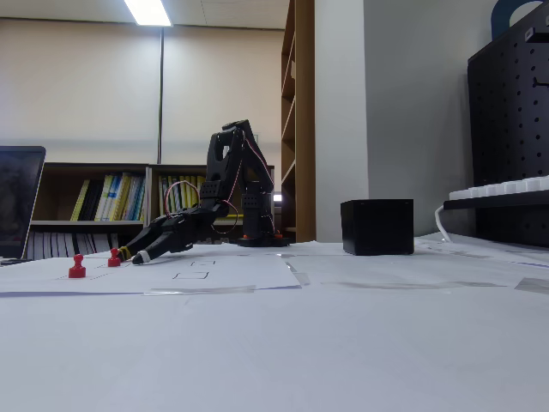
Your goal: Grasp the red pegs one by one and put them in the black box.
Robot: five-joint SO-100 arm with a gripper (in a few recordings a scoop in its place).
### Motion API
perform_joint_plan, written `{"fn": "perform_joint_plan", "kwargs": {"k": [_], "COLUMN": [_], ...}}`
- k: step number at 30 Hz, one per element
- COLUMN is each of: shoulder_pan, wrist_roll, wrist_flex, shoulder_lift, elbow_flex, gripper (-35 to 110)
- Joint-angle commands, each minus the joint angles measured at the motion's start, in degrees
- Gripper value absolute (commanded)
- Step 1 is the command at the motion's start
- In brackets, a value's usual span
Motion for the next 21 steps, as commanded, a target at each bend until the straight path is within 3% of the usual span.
{"fn": "perform_joint_plan", "kwargs": {"k": [1,21], "shoulder_pan": [-0.09,-2.37], "wrist_roll": [-1.05,-0.35], "wrist_flex": [-1.05,-1.93], "shoulder_lift": [1.85,4.22], "elbow_flex": [3.78,6.68], "gripper": [20,15]}}
